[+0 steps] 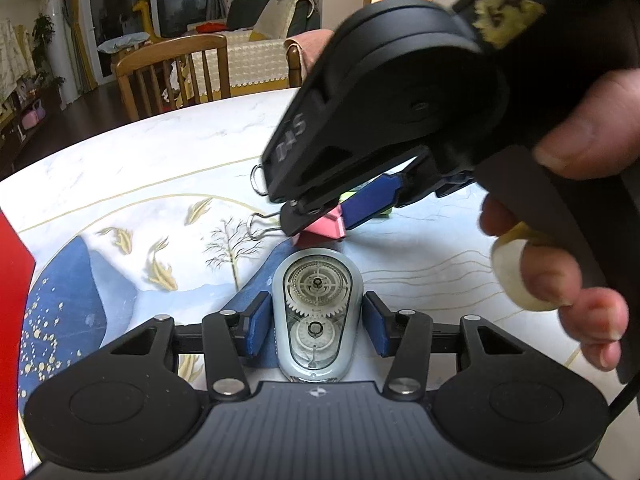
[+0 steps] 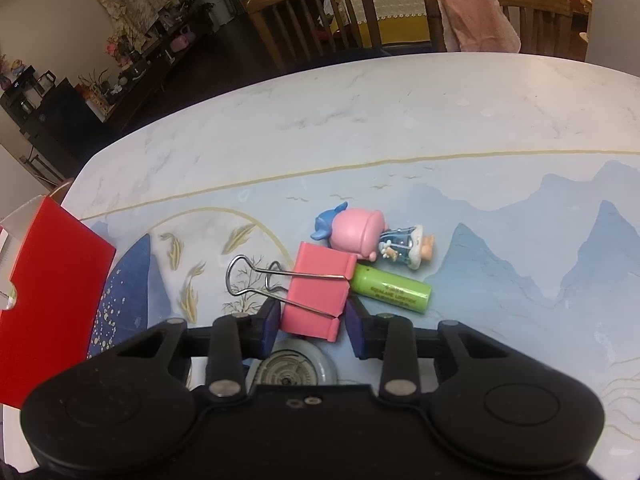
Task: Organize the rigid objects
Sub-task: 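Grasp the correction tape with the left tool while the right tool grasps the pink binder clip, then carry the correction tape and pink binder clip into the red box and open both tools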
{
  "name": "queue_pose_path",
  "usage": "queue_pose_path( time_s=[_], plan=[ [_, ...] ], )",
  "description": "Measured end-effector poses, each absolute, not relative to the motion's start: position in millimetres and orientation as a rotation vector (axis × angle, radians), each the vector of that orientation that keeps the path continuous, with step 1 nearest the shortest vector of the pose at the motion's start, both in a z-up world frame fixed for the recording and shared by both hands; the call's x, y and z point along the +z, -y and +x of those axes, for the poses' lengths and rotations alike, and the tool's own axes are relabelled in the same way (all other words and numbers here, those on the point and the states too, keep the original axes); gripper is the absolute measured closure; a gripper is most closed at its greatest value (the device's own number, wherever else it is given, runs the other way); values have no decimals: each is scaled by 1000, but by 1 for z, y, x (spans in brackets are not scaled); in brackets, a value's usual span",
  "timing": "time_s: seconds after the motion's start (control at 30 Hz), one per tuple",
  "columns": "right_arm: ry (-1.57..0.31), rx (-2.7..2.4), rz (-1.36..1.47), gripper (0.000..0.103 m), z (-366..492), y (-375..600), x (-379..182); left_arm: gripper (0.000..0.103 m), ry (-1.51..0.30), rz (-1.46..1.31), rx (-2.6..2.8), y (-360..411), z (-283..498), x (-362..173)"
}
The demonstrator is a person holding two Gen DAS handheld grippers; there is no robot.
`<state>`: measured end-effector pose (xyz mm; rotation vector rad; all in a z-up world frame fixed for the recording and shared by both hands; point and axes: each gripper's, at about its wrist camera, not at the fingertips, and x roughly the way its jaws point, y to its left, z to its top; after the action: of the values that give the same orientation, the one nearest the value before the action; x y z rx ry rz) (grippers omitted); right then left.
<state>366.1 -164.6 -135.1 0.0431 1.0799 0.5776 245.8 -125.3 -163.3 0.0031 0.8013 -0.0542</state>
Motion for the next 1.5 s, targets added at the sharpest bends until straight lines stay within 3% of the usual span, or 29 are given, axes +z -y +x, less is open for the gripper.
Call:
queue_pose_path(
  time_s=[0.97, 1.5],
  plan=[
    [-998, 623, -5, 72, 277, 188, -72, 54, -757, -132, 11, 69, 175, -85],
    [-928, 659, 0, 72, 214, 154, -21, 54, -729, -150, 40, -10, 125, -40]
  ],
)
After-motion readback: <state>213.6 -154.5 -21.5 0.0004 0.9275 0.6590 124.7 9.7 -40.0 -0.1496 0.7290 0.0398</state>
